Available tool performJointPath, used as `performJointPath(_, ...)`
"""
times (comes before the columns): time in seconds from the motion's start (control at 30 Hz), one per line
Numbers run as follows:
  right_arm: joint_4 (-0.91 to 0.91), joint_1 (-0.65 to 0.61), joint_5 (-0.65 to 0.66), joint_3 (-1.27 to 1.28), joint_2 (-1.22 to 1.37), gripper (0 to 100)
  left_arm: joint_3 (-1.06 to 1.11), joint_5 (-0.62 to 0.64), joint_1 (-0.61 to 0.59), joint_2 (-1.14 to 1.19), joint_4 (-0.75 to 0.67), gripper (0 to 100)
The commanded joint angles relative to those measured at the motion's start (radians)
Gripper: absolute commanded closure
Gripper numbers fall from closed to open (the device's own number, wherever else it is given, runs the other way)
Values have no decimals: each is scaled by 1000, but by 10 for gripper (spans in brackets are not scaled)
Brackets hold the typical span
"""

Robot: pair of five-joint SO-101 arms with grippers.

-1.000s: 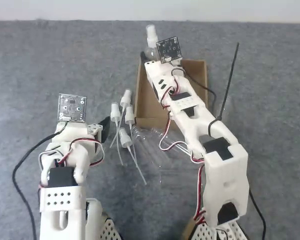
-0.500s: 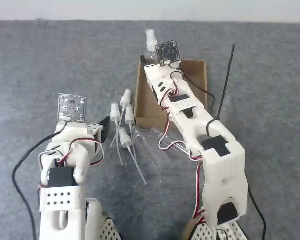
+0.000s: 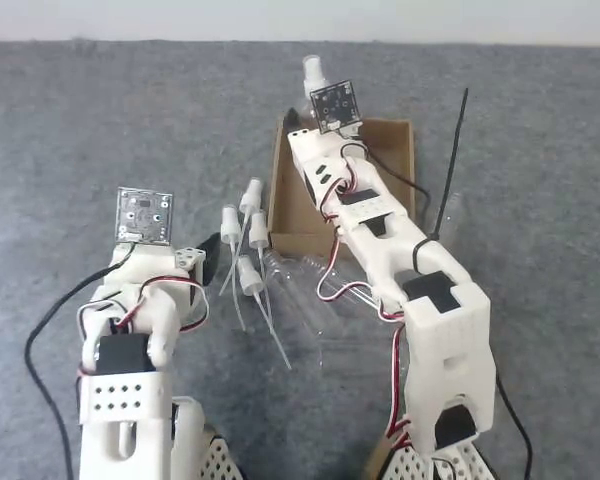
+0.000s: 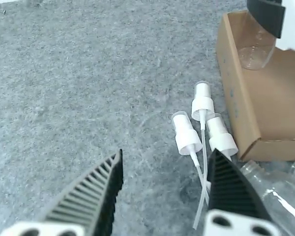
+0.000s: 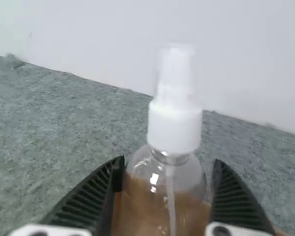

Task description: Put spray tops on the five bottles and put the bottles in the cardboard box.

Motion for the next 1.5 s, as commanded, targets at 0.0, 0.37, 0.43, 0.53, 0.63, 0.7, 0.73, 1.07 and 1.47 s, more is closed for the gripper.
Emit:
performJointPath(0.0,-10,-5,17,-11,-13,753,-4,-3,-5,-25,-25,744)
performJointPath(0.37,-10,-36,87,-15,-18,753,-4,-3,-5,-25,-25,744)
performJointPath(0.43,-10,-44,97,-17,-18,753,-4,-3,-5,-25,-25,744)
performJointPath(0.53,-10,-50,98,-17,-18,753,-4,-3,-5,-25,-25,744)
performJointPath(0.63,-10,-48,98,-31,-18,753,-4,-3,-5,-25,-25,744)
performJointPath(0.7,5,-47,98,-40,-18,753,-4,-3,-5,-25,-25,743)
performJointPath(0.73,24,-47,97,-51,-18,753,-4,-3,-5,-25,-25,743)
performJointPath(1.07,81,-47,95,-86,-51,748,-4,-3,-5,-21,-26,743)
performJointPath(1.47,84,-47,97,-101,-54,658,-2,-3,-5,-20,-26,743)
